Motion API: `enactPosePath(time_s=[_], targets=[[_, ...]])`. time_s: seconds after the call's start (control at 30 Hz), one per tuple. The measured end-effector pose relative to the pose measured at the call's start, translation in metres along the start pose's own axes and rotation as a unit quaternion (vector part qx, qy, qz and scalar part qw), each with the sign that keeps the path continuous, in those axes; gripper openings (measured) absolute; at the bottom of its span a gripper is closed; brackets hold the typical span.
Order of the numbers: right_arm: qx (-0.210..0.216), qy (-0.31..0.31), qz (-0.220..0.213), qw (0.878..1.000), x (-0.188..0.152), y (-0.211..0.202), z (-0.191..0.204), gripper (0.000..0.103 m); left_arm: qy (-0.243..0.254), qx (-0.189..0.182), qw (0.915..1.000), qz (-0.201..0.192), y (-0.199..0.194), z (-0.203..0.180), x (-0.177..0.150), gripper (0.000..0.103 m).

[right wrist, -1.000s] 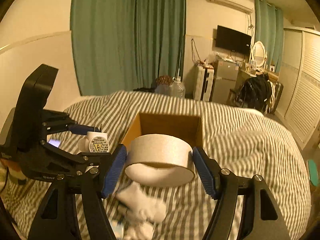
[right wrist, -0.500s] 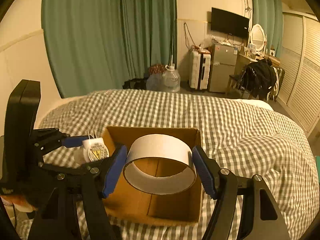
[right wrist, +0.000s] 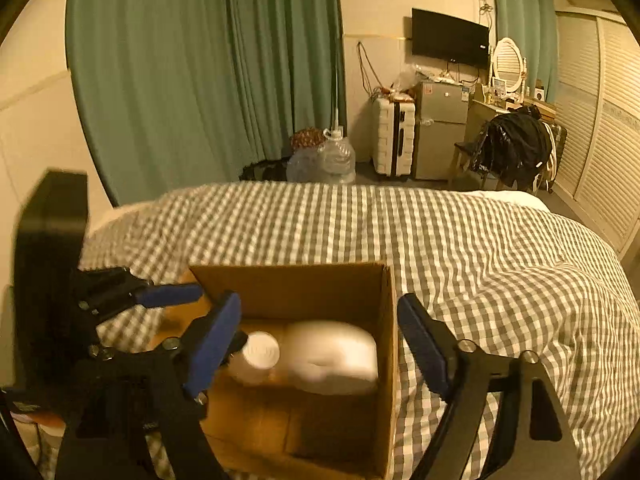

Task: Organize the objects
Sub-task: 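Carry the tape roll and bottle over the box and release both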

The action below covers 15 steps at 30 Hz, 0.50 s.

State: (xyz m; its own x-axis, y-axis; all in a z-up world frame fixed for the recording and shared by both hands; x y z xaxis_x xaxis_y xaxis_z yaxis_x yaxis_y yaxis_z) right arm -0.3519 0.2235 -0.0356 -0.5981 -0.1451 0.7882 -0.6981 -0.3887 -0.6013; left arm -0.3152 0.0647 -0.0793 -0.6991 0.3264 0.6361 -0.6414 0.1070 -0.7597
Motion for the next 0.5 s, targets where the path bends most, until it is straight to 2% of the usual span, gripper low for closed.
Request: enactPosePath(time_s=[0.1, 0.2, 0.3, 0.4, 0.5], targets=[[-0.004, 0.003, -0.013, 1.000, 0.010, -0.023, 0.001, 0.093, -0.001, 0.015, 0.9998, -0.010, -0.023, 0.003, 0.001, 0.084], [-0.012, -0.002, -0.029, 0.999, 0.017, -0.056, 0.007, 0.094, -0.010, 0.028, 0.9994, -0.016, -0.053, 0.010, 0.002, 0.087], [-0.021, -0.005, -0.044, 0.999, 0.023, -0.088, 0.013, 0.096, -0.013, 0.040, 0.9983, -0.041, -0.091, 0.014, 0.002, 0.096], [-0.030, -0.018, -0.064, 0.997, 0.031, -0.130, 0.026, 0.096, -0.012, 0.053, 0.9961, -0.070, -0.134, 0.017, 0.001, 0.097], [-0.029, -0.032, -0.072, 0.996, 0.039, -0.162, 0.034, 0.096, -0.021, 0.064, 0.9944, -0.081, -0.165, 0.021, -0.006, 0.097]])
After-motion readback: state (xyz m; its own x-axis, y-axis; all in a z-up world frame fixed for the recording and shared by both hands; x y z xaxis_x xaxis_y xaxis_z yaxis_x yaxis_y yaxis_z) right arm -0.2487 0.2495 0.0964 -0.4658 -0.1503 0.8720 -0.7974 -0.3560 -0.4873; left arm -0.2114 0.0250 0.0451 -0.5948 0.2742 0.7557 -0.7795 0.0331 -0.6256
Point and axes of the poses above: each gripper's, at about its wrist camera, not at the fingertips, and y roughly the way its jaws point, z to its left, x to its top, the point moved 7 cm from there along y, roughly the way its jaws point, and after that the axes turned 5 degrees about x, right-handed, at the moved point
